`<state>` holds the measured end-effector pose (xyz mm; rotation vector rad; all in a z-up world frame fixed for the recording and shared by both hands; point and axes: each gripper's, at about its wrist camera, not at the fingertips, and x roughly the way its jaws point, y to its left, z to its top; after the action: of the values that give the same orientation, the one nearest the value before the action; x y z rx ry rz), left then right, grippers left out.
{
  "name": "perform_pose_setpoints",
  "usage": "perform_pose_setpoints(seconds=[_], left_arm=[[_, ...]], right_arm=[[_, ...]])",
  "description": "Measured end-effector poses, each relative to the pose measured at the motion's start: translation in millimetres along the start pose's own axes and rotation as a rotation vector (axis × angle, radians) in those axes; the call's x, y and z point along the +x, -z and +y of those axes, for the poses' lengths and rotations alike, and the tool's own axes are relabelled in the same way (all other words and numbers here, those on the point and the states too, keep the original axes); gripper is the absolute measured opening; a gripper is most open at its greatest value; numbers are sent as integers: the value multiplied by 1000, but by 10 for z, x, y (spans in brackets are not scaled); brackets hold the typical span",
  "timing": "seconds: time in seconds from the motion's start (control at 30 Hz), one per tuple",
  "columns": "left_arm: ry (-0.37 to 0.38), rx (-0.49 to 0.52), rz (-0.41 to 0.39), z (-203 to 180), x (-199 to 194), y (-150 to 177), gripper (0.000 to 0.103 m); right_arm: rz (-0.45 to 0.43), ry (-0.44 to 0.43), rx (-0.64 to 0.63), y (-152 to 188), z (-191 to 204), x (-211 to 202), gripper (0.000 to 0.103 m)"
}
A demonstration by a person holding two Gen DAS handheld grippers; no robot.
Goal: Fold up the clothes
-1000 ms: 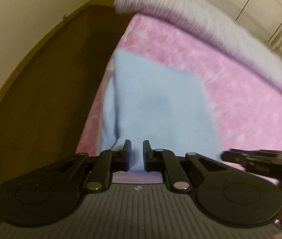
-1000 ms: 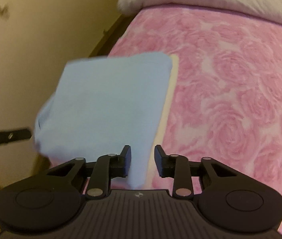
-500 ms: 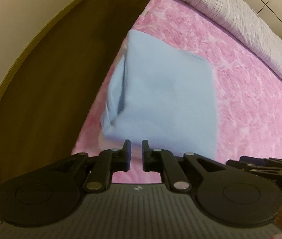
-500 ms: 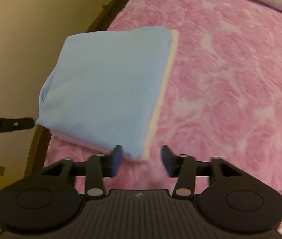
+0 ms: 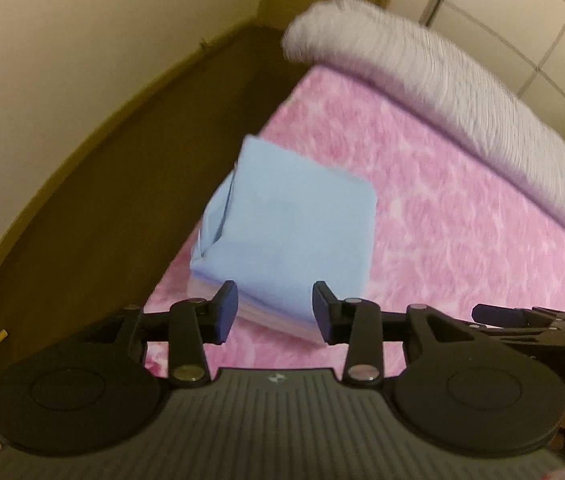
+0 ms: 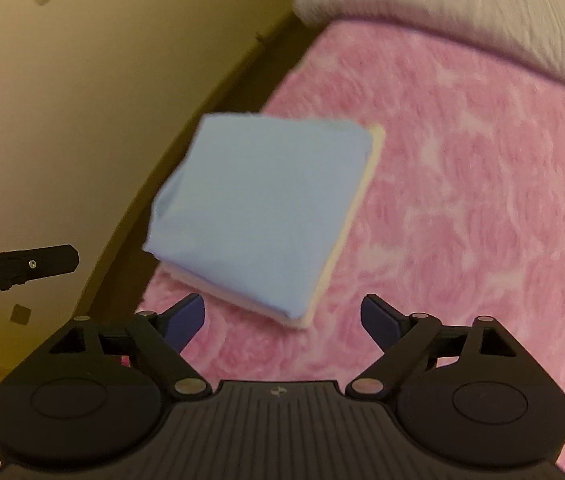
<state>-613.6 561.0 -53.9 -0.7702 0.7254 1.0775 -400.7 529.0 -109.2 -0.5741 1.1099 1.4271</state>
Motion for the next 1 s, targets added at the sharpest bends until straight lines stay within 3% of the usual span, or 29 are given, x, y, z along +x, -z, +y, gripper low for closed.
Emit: perform_pose_setpoints(seconds=[0.3, 0.57, 0.7, 0.83, 1.0], left_arm=[[-79, -65, -133, -668, -684, 392, 43], [-157, -128, -246, -1216, -1138, 727, 52], [-218, -148, -267, -1447, -1277, 888, 62], [-288, -167, -264, -1627, -1376, 1065, 64], [-321, -195, -255, -1749, -1420, 1208, 67]], right_arm=[[-65, -75, -166, 125, -190, -726, 89], [-77, -75, -276, 361, -471, -1200, 89], [-80, -96, -294, 417, -618, -1344, 89], [-70, -114, -320, 495, -698, -1443, 89], [-66, -127, -336, 582, -794, -1553, 89]])
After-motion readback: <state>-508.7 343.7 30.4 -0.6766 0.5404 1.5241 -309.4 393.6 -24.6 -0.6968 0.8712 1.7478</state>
